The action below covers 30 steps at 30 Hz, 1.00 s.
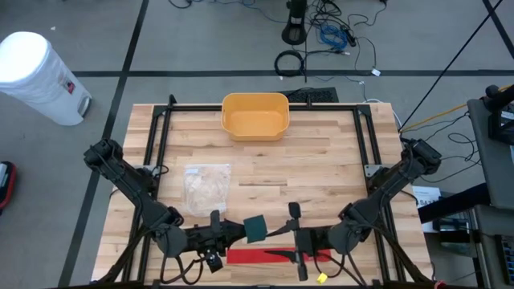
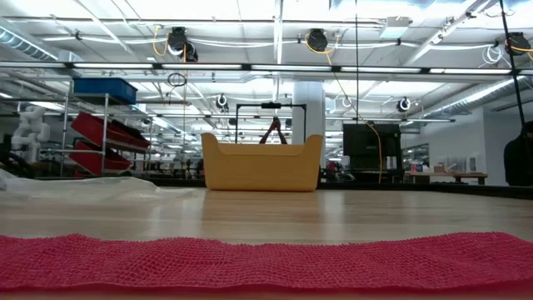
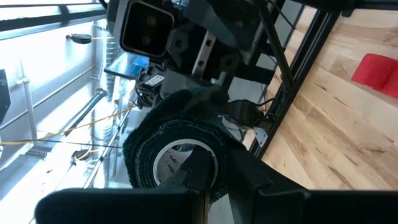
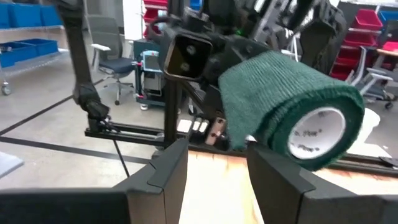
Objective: Roll bandage
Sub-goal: Roll the green bandage
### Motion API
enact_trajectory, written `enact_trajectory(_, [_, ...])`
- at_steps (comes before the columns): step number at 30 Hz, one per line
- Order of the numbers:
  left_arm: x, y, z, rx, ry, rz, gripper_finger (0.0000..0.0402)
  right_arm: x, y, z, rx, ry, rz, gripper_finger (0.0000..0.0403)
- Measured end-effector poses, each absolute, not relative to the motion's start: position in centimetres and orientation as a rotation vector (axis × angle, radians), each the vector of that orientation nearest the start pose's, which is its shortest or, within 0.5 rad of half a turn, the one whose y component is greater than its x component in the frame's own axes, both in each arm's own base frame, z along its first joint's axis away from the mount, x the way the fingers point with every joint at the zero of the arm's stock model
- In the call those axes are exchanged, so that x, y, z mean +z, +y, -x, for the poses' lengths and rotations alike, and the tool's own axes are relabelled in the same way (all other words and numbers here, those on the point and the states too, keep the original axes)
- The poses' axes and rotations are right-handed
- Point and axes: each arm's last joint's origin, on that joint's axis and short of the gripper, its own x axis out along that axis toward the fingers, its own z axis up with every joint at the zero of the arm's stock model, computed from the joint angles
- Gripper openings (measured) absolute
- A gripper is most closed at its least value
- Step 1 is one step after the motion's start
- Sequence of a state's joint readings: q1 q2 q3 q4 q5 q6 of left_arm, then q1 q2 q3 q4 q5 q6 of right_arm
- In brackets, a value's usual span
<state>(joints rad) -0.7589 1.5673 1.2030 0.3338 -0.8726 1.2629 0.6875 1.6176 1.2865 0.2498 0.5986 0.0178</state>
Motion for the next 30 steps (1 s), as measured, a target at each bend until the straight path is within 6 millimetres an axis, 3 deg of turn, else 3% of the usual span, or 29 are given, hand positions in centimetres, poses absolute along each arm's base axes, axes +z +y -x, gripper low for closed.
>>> enact_trajectory(30, [33.36, -22.65, -27.58, 0.067, 0.078, -1.258, 0.0038, 34.41, 21.69, -30.86, 0.153, -0.005, 0.059, 0.0143])
